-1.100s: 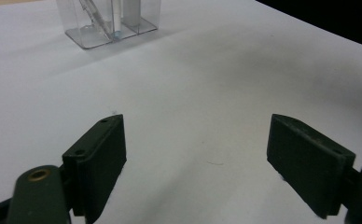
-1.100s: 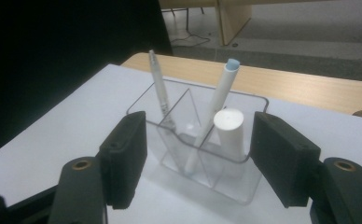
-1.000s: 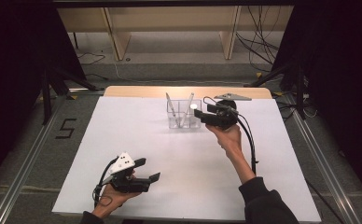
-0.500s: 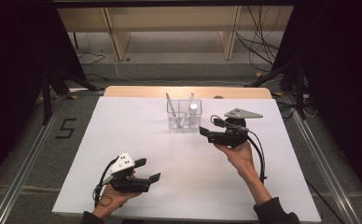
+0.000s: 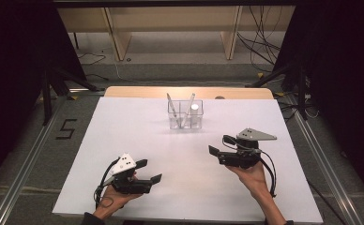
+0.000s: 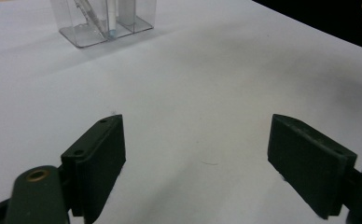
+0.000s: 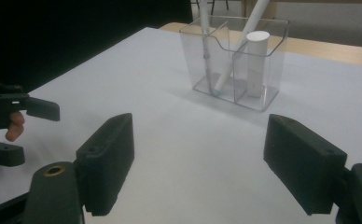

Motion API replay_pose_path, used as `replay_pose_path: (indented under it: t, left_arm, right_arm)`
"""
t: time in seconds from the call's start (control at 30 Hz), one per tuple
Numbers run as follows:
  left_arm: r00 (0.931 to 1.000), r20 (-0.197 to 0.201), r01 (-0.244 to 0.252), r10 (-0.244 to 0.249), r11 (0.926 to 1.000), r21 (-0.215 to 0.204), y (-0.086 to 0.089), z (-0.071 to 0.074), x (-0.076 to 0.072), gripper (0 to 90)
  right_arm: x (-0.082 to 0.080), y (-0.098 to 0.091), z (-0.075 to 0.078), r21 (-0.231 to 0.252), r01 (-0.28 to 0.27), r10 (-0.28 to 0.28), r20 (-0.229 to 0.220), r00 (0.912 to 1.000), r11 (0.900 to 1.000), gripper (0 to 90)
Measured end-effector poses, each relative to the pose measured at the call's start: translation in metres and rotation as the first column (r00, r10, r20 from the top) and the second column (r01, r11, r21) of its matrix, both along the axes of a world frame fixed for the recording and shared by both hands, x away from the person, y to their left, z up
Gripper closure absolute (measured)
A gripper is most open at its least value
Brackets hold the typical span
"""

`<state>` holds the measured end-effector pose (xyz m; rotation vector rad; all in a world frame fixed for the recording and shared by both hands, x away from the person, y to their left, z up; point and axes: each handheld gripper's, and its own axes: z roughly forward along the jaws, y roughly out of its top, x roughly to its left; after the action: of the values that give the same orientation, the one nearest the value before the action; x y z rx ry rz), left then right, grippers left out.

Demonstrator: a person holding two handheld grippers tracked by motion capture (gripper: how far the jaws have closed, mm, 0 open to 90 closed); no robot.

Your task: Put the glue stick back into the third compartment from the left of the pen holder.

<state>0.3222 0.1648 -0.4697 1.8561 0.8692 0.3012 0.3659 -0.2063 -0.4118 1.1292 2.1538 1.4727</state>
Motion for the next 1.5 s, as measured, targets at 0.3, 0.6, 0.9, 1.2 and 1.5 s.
replay_pose_path:
  t: [0.3,0.6,0.9,1.2,1.5]
  left_arm:
    - [1.0,0.0,0.002,-0.002,1.0,-0.001,0.0,0.0,0.0,18.6]
    - [1.0,-0.002,0.003,-0.003,1.0,-0.005,-0.001,0.0,0.0,18.6]
    - [1.0,0.001,0.007,-0.007,1.0,-0.003,0.0,0.001,-0.001,18.6]
    - [0.9999,0.006,0.011,-0.011,0.9999,-0.012,0.001,0.001,-0.001,18.6]
    - [0.9998,0.011,0.018,-0.018,0.9996,-0.022,0.0,0.002,-0.002,18.5]
  right_arm:
    - [-0.018,-0.008,-0.008,0.021,-0.01,0.01,0.013,0.9999,0.9997,24.2]
    - [-0.036,-0.012,-0.016,0.031,-0.02,0.019,0.04,0.999,0.9993,23.3]
    - [-0.051,-0.017,-0.03,0.028,-0.028,0.026,0.051,0.9984,0.9992,22.5]
    - [-0.063,-0.017,-0.04,0.01,-0.023,0.023,0.05,0.9985,0.9997,20.5]
    - [-0.07,-0.022,-0.048,0.016,-0.016,0.015,0.047,0.9988,0.9997,19.6]
